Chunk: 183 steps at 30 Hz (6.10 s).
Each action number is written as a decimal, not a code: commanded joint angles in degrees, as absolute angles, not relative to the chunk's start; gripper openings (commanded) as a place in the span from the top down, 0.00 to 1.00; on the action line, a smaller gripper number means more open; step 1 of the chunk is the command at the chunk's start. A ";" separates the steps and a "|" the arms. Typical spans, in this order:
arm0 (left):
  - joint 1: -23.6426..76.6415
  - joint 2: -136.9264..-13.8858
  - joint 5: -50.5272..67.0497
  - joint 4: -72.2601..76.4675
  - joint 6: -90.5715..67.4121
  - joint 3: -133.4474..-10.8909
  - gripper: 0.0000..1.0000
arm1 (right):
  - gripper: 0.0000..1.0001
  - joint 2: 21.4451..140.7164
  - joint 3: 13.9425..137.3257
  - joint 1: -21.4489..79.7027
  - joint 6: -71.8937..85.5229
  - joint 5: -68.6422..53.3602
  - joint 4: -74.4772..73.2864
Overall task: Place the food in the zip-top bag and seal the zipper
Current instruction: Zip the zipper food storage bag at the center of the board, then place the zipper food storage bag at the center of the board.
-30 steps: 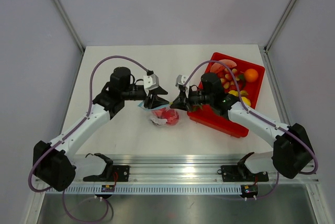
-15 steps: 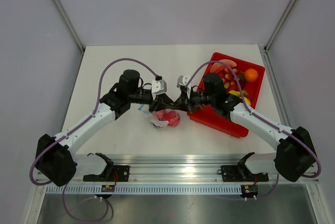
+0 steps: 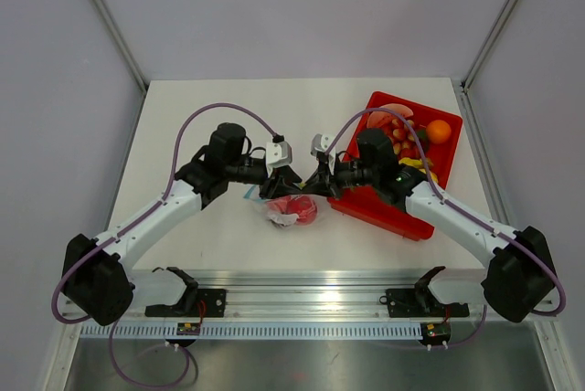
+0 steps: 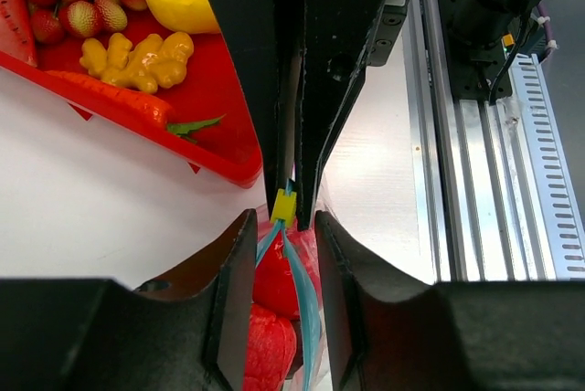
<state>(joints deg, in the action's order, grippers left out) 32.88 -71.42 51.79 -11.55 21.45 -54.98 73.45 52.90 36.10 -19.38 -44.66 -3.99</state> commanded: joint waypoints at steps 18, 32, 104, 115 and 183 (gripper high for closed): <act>31.90 -70.75 55.28 -11.43 20.83 -55.81 1.00 | 0.74 68.03 52.92 35.77 -23.64 -40.52 -7.64; 31.64 -70.75 55.11 -8.88 19.42 -54.84 1.00 | 0.66 70.66 53.08 35.77 -22.50 -44.81 -7.12; 31.91 -77.08 59.24 -13.62 15.11 -59.50 1.00 | 1.00 66.54 44.74 35.77 -9.24 -30.60 15.63; 30.68 -76.73 57.22 -16.61 16.87 -57.92 1.00 | 1.00 62.84 41.22 35.25 -8.00 -17.49 18.37; 2.55 -56.00 13.35 -25.13 -17.74 -64.70 0.01 | 0.01 87.90 85.61 25.93 20.28 26.97 -40.22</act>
<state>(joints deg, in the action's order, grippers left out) 2.13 -61.19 17.39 -19.88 -11.27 -64.38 95.09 87.26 26.17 13.19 9.47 -29.76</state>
